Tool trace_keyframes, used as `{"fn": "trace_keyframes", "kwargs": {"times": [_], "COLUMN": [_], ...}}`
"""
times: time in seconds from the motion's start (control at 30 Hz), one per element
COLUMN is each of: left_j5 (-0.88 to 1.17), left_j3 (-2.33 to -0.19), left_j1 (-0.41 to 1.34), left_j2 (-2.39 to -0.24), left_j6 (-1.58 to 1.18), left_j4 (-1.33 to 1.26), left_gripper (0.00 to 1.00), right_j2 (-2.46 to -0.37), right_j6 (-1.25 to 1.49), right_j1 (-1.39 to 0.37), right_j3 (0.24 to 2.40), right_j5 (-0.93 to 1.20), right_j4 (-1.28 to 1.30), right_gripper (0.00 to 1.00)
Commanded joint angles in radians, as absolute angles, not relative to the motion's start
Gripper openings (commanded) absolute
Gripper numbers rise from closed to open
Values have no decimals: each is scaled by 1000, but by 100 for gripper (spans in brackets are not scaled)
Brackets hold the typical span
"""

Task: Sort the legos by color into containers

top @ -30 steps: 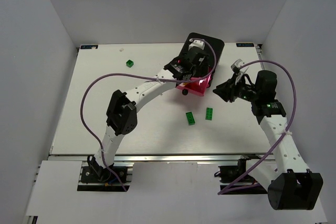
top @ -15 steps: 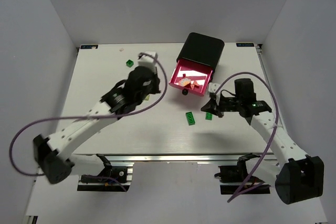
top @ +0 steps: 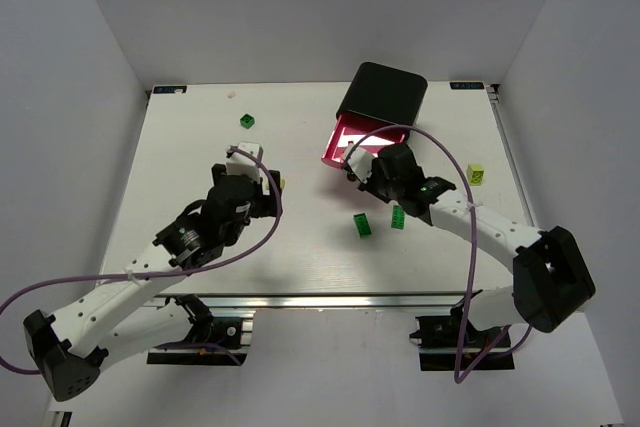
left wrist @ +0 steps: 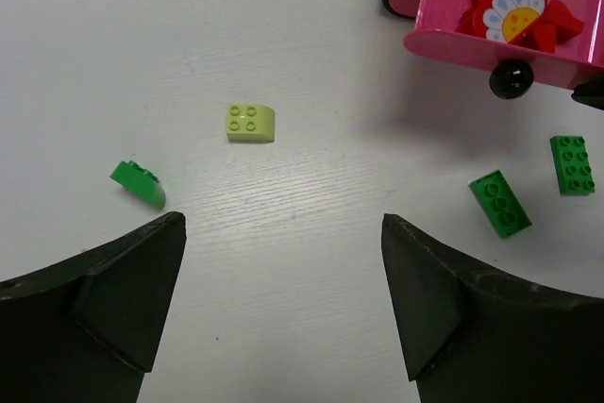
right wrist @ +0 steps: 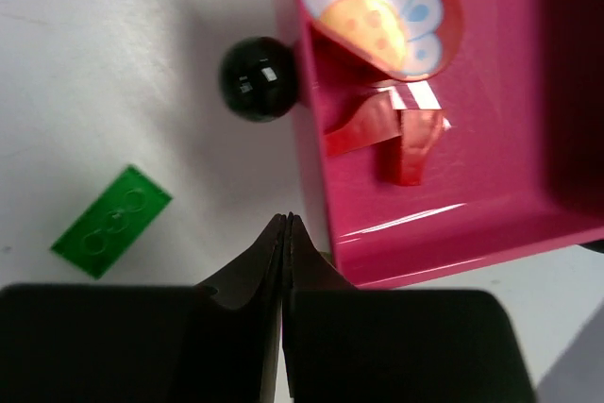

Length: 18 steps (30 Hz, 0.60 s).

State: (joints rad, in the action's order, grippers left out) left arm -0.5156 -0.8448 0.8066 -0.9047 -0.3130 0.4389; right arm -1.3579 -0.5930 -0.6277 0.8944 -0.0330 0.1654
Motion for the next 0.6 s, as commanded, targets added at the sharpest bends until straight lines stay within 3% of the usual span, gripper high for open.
{"fn": "trace_keyframes", "kwargs": {"times": [0.0, 0.3, 0.57], "left_j5": [-598, -589, -575], "left_j3": [-865, -845, -850], "left_j1": [810, 819, 819], "left_j2": [-845, -784, -801], "left_j6": [-298, -298, -296], "left_j4": [474, 449, 453], "left_gripper": [95, 98, 98], "right_j2": [-1407, -1468, -1505], "right_j6": [-571, -600, -609], "right_j1": [-660, -695, -693], "right_j3": [940, 963, 1057], "right_j5": [-280, -437, -425], "right_j4": [51, -86, -69], "right_gripper": [0, 0, 0]}}
